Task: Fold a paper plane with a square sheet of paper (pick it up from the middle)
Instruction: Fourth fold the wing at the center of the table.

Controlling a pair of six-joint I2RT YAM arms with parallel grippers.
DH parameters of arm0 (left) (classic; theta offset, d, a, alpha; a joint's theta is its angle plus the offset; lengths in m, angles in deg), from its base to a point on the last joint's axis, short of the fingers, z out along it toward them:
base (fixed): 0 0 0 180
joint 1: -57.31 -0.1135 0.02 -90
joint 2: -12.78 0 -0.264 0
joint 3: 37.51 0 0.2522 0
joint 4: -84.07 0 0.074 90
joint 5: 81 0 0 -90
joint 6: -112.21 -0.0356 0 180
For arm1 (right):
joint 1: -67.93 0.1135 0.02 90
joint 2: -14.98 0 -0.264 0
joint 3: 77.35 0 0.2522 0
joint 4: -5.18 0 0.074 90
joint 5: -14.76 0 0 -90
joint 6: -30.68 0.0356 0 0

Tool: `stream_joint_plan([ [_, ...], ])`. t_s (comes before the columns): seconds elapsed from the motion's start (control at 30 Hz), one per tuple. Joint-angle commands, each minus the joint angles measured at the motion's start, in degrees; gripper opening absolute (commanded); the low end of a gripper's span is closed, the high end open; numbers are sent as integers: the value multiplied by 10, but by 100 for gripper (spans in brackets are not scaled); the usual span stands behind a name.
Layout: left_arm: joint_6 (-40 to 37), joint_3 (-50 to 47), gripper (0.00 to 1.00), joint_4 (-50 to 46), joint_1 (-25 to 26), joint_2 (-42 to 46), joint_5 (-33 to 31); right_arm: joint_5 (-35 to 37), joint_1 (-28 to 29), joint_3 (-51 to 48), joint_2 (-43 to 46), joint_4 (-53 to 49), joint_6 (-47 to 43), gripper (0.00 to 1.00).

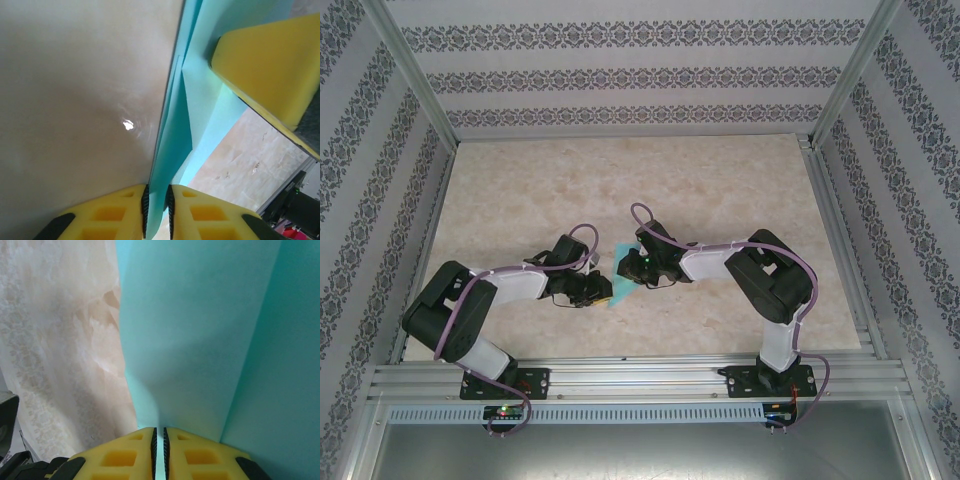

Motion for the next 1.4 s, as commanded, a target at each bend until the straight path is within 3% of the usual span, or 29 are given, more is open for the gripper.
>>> stream_joint_plan([
  [0.0, -17, 2, 19, -38, 11, -20, -24, 14, 9, -7, -23, -49, -13, 15],
  [0.33, -45, 6, 10, -85, 21, -33, -24, 18, 11, -6, -24, -57, -12, 15],
  [0.5, -72, 1, 10, -133, 29, -33, -17, 26, 11, -4, -22, -71, -15, 15],
  [0.87, -84, 12, 15, -226, 37, 95, -70, 31, 11, -3, -23, -77, -15, 14],
  [1.03, -67, 42, 18, -191, 37, 137, -68, 31, 11, -4, -23, -79, -15, 14],
  [1.23, -36, 62, 19, -79, 37, 85, 12, 31, 11, -3, -25, -80, -16, 14],
  [1.37, -31, 65, 19, -48, 37, 44, 28, 30, 12, -2, -28, -77, -15, 14],
])
